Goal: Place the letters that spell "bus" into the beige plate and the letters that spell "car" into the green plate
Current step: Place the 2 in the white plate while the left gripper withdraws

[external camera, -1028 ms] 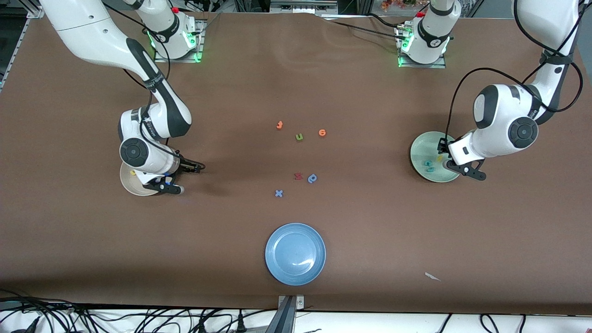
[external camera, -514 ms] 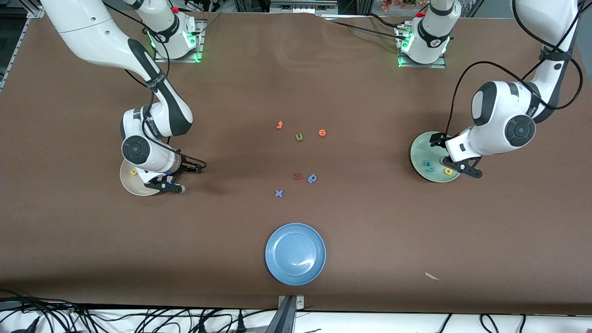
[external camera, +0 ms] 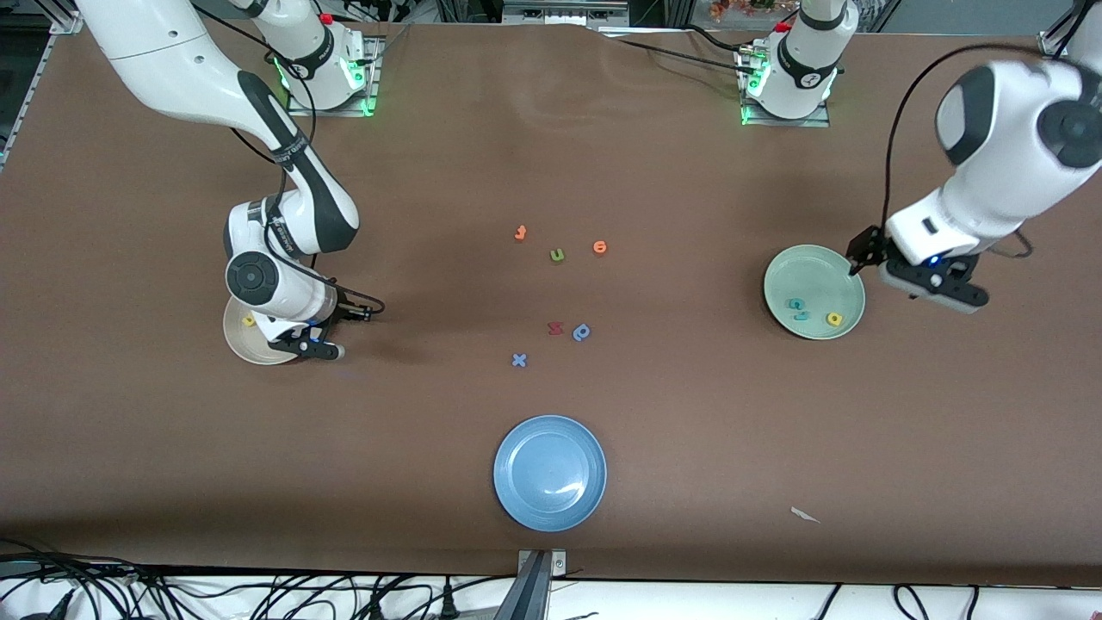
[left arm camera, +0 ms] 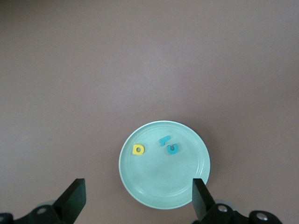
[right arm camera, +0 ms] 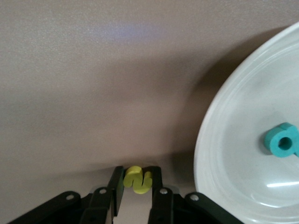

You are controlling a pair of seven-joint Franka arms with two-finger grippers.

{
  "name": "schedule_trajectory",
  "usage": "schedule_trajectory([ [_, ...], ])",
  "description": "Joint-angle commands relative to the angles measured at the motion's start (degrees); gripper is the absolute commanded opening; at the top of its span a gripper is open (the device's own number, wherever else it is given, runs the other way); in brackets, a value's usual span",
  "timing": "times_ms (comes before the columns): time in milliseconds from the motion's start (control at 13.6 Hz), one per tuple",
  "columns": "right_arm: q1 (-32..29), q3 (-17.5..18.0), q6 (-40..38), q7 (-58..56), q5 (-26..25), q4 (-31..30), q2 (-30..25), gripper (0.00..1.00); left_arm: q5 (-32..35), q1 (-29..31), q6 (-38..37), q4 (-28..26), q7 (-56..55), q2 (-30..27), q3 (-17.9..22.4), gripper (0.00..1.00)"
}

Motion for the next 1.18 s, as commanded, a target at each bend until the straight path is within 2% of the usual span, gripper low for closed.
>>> schedule_trajectory([
  [0, -0.22, 0.25, -4.92, -0.39, -0.45, 2.81, -1.45, 0.17, 1.64, -0.94, -7.92, 4.26, -1.39, -3.69, 0.55, 1.00],
  [147, -0.04, 0.43, -16.51, -0.13, -0.28, 11.32, -0.84, 0.17, 1.55, -1.82, -19.77, 12.43, -4.81, -4.14, 0.64, 1.00],
  [220, -0.13, 0.43, -19.61, -0.39, -0.28, 13.88, -0.75, 0.17, 1.55, -2.08, -24.35, 16.04, -7.26, -4.14, 0.64, 1.00],
  [441, -1.27, -0.01, -22.10, -4.67, -0.54, 15.06, -0.75, 0.17, 0.24, -2.79, -39.82, 24.83, -11.24, -4.22, 1.78, 1.00],
  [514, -1.97, -1.05, -22.80, -7.75, -0.63, 15.05, -0.75, 0.18, -0.20, -2.96, -42.48, 25.99, -11.16, -4.22, 1.79, 1.00],
  [881, -2.15, -9.40, -23.86, -20.50, -0.80, 11.02, -1.01, 0.18, -5.03, -2.09, -44.52, 26.27, -10.81, -3.70, 3.63, 1.00],
  [1028, -2.15, -10.56, -22.55, -21.92, -0.80, 9.35, -0.75, 0.18, -5.04, -2.00, -44.44, 26.44, -10.63, -3.52, 3.54, 1.00],
  [1102, -2.15, -10.64, -22.02, -21.93, -0.80, 8.73, -0.66, 0.22, -5.04, -2.09, -44.44, 26.44, -10.63, -3.52, 3.37, 1.00],
])
